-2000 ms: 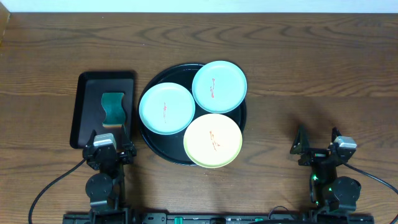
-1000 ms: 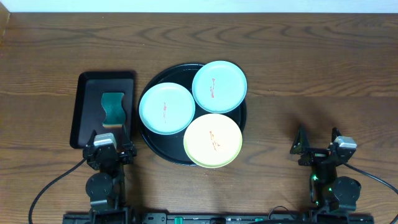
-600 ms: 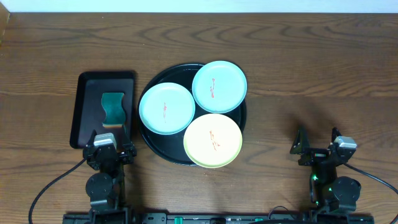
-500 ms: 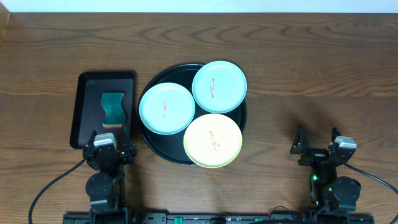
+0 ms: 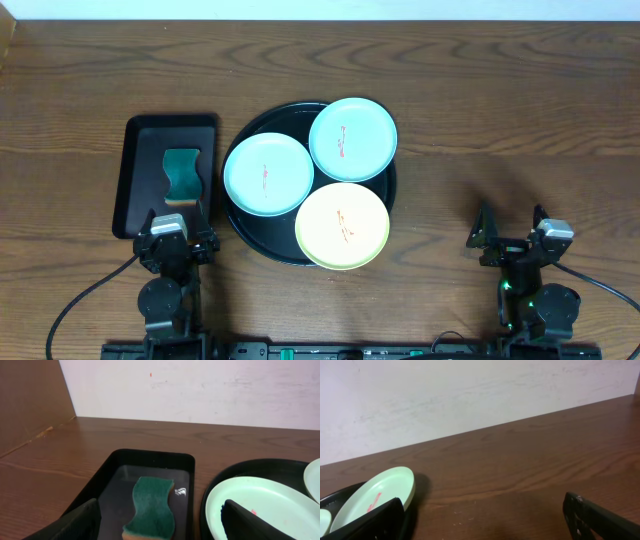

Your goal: Clean dirty plates on tray and stack at the side

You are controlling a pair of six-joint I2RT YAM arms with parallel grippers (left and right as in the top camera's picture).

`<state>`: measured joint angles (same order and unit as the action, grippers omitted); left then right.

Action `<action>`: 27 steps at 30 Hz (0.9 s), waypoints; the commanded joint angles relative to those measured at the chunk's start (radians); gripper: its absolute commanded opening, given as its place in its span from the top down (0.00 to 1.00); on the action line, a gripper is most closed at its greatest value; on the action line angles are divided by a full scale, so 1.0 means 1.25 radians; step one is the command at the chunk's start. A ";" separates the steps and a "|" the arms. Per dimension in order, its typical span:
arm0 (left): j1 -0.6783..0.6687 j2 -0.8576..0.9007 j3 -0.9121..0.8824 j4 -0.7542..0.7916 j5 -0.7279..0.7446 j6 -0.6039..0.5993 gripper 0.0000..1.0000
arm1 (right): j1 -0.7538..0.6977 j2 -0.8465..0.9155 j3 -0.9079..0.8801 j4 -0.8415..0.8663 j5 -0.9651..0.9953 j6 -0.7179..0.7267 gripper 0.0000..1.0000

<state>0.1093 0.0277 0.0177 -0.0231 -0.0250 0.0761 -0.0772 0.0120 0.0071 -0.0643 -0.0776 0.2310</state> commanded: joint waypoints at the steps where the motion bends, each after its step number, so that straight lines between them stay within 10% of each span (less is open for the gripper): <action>1: -0.001 0.003 -0.011 -0.038 -0.007 0.005 0.23 | 0.004 -0.001 -0.001 -0.003 0.002 0.009 0.01; 27: -0.001 0.003 -0.011 -0.038 -0.011 0.005 0.23 | 0.004 -0.001 -0.001 0.019 0.022 -0.066 0.01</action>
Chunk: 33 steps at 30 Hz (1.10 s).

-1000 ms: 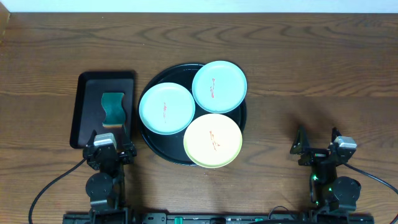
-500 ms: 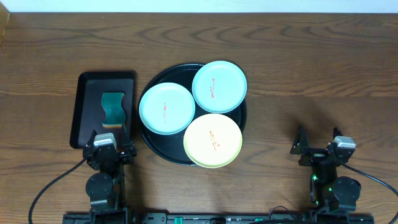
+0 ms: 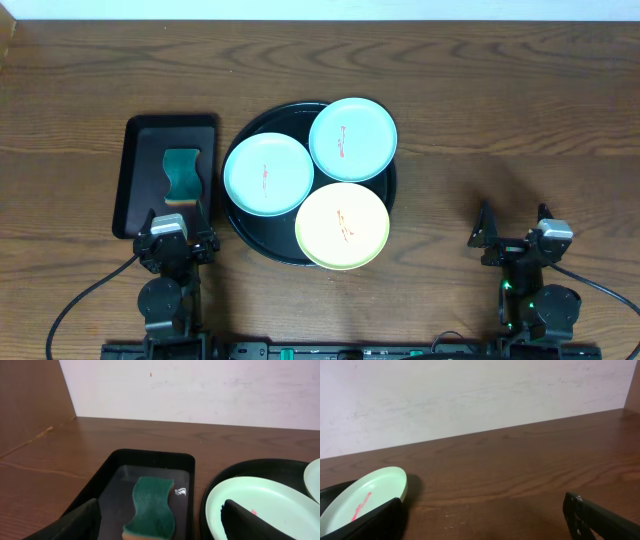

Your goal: Clean dirty plates on tray and stack at the side

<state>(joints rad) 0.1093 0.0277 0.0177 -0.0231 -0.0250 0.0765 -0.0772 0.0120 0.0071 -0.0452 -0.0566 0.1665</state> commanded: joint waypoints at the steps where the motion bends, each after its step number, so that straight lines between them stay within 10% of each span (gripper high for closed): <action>1: -0.001 0.003 -0.011 -0.038 -0.006 0.004 0.23 | 0.004 -0.001 -0.001 0.008 0.005 -0.014 0.01; 21: -0.001 0.009 0.104 0.044 0.078 -0.042 0.23 | 0.004 0.062 0.016 0.360 -0.207 0.022 0.01; 33: -0.002 0.205 0.412 -0.205 0.078 -0.042 0.23 | 0.004 0.338 0.318 0.313 -0.344 0.015 0.01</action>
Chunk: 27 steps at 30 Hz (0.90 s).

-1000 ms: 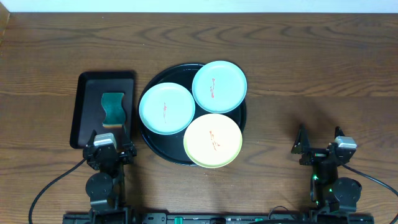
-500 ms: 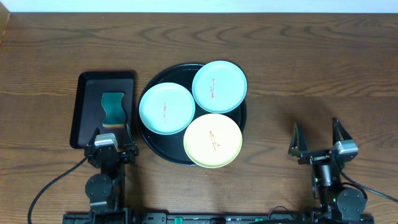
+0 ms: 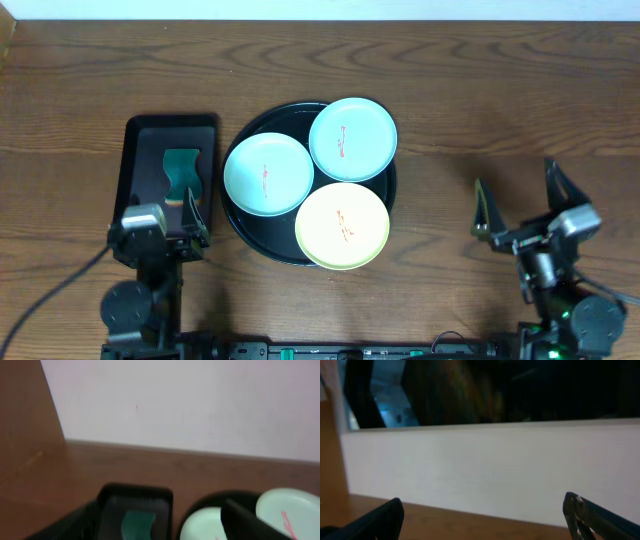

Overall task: Clean dirty plates on tray and stack at the side
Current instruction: 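Move the right gripper to the upper pale green plate's rim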

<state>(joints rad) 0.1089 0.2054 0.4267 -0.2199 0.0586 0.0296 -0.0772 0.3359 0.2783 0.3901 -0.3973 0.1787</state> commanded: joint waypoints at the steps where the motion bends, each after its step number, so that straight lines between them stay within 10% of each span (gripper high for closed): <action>1: -0.002 0.093 0.119 -0.081 0.011 -0.004 0.23 | 0.004 0.107 0.135 -0.059 -0.088 0.005 0.01; 27: -0.002 0.904 1.076 -0.878 0.072 -0.006 0.23 | 0.085 0.918 1.201 -1.190 -0.085 -0.318 0.01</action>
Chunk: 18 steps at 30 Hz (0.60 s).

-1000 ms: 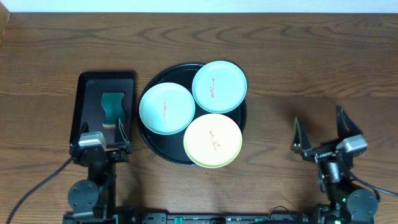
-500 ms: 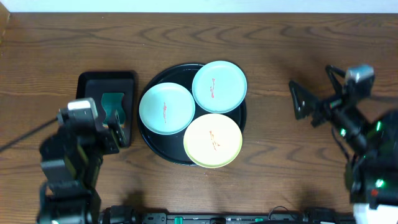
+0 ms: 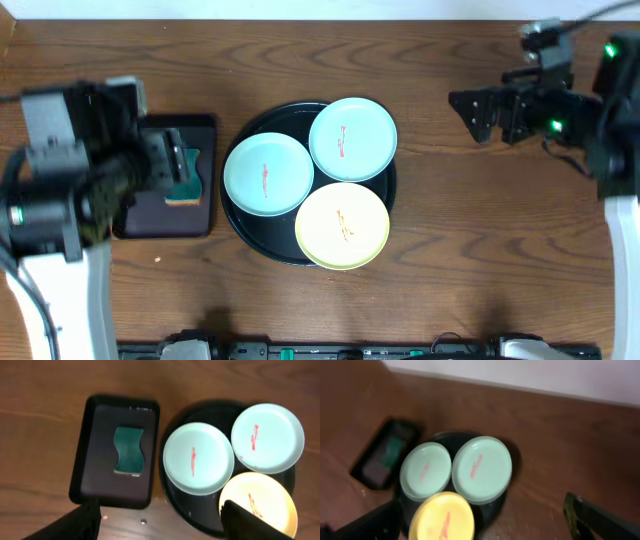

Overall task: Clean dirty plates on tray and stack at the side
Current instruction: 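Move the right gripper to the upper pale green plate's rim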

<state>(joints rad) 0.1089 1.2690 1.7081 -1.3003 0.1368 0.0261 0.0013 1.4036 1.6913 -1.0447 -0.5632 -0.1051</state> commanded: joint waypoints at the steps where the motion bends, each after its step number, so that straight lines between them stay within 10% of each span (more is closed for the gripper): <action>1: -0.002 0.064 0.051 -0.013 0.003 -0.002 0.23 | 0.023 0.078 0.076 -0.043 0.046 -0.090 0.01; 9: -0.002 0.177 0.051 -0.005 -0.041 0.017 0.23 | 0.027 0.156 0.075 -0.003 -0.008 -0.027 0.02; 18: -0.001 0.251 0.051 0.089 -0.097 0.016 0.23 | 0.183 0.284 0.075 0.097 0.066 0.249 0.25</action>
<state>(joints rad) 0.1093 1.5772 1.7512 -1.2144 0.0750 0.0341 0.1425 1.7046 1.7676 -0.9432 -0.5285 0.0196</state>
